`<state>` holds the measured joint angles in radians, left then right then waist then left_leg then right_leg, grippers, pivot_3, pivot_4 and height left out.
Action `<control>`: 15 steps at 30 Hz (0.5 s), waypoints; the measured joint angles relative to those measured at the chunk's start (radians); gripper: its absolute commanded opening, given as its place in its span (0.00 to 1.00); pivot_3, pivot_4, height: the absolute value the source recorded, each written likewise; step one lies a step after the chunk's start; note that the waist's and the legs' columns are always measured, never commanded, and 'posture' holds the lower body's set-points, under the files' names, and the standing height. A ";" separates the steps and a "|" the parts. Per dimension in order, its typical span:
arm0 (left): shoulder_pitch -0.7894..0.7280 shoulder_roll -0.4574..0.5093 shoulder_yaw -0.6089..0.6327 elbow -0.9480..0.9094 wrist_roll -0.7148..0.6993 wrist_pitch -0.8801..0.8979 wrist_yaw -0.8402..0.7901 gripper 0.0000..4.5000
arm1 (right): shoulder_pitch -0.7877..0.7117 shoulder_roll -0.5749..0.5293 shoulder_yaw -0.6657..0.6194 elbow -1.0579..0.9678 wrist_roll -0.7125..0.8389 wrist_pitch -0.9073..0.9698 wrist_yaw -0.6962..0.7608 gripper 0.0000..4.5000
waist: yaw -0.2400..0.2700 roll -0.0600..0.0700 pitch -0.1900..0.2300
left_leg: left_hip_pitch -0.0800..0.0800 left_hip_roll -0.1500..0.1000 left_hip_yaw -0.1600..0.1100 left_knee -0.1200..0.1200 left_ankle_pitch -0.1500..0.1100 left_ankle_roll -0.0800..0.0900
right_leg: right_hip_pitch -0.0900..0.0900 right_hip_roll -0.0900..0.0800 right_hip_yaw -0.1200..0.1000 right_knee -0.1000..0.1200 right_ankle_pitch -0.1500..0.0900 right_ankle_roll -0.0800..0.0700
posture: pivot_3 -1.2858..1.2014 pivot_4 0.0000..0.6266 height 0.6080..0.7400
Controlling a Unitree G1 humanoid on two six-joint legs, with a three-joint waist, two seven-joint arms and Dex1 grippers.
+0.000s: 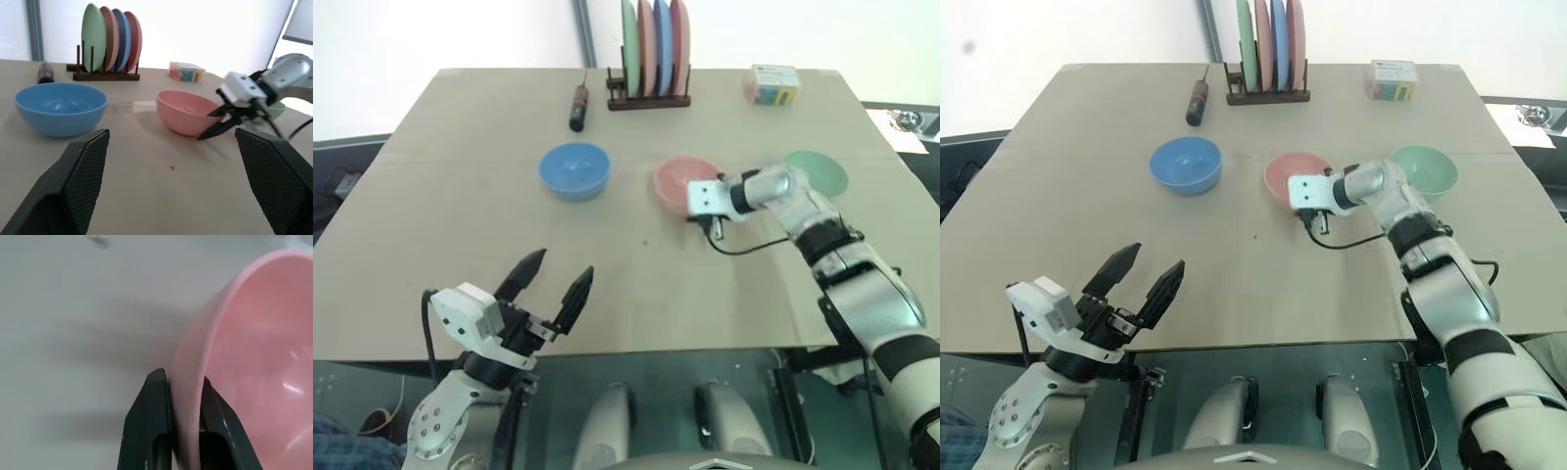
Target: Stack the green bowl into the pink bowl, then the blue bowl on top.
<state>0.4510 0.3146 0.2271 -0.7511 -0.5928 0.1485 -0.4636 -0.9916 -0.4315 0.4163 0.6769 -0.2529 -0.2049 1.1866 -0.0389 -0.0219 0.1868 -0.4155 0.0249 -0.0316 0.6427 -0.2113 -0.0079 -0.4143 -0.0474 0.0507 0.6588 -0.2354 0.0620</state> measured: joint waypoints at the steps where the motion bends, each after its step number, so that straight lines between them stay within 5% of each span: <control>1: 0.000 0.000 0.002 0.001 -0.001 0.000 0.000 0.97 | 0.022 -0.010 0.000 -0.054 0.009 0.022 0.026 0.01 | -0.001 0.000 0.000 | 0.000 0.000 0.000 0.000 0.000 0.000 | 0.000 0.000 0.000 0.000 0.000 0.001 | 0.52 0.24 1.00; 5: -0.033 0.015 -0.002 0.023 -0.006 0.005 -0.019 0.97 | 0.181 -0.087 0.001 -0.433 0.053 0.204 0.122 0.01 | -0.002 0.000 0.000 | 0.001 0.000 0.000 0.000 0.000 0.000 | 0.000 0.000 -0.001 0.001 -0.001 0.000 | 0.52 0.24 1.00; 9: -0.064 0.025 -0.004 0.046 -0.010 0.013 -0.037 0.97 | 0.257 -0.111 0.012 -0.650 0.061 0.314 0.139 0.31 | -0.003 0.000 0.000 | 0.001 0.000 0.000 0.002 0.000 0.000 | 0.000 0.000 0.000 0.001 -0.001 0.000 | 0.52 0.24 1.00; 15: -0.077 0.032 -0.003 0.066 -0.019 0.015 -0.054 0.97 | 0.257 -0.128 0.012 -0.696 0.049 0.355 0.112 0.86 | 0.000 0.000 0.000 | 0.001 0.000 0.000 0.002 0.000 0.000 | 0.001 0.000 -0.001 0.001 -0.001 0.000 | 0.52 0.24 1.00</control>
<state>0.3740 0.3462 0.2239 -0.6850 -0.6117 0.1634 -0.5175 -0.7345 -0.5599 0.4283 -0.0189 -0.2044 0.1501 1.2984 -0.0390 -0.0224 0.1865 -0.4147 0.0252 -0.0319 0.6452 -0.2113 -0.0080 -0.4136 -0.0471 0.0498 0.6599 -0.2361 0.0617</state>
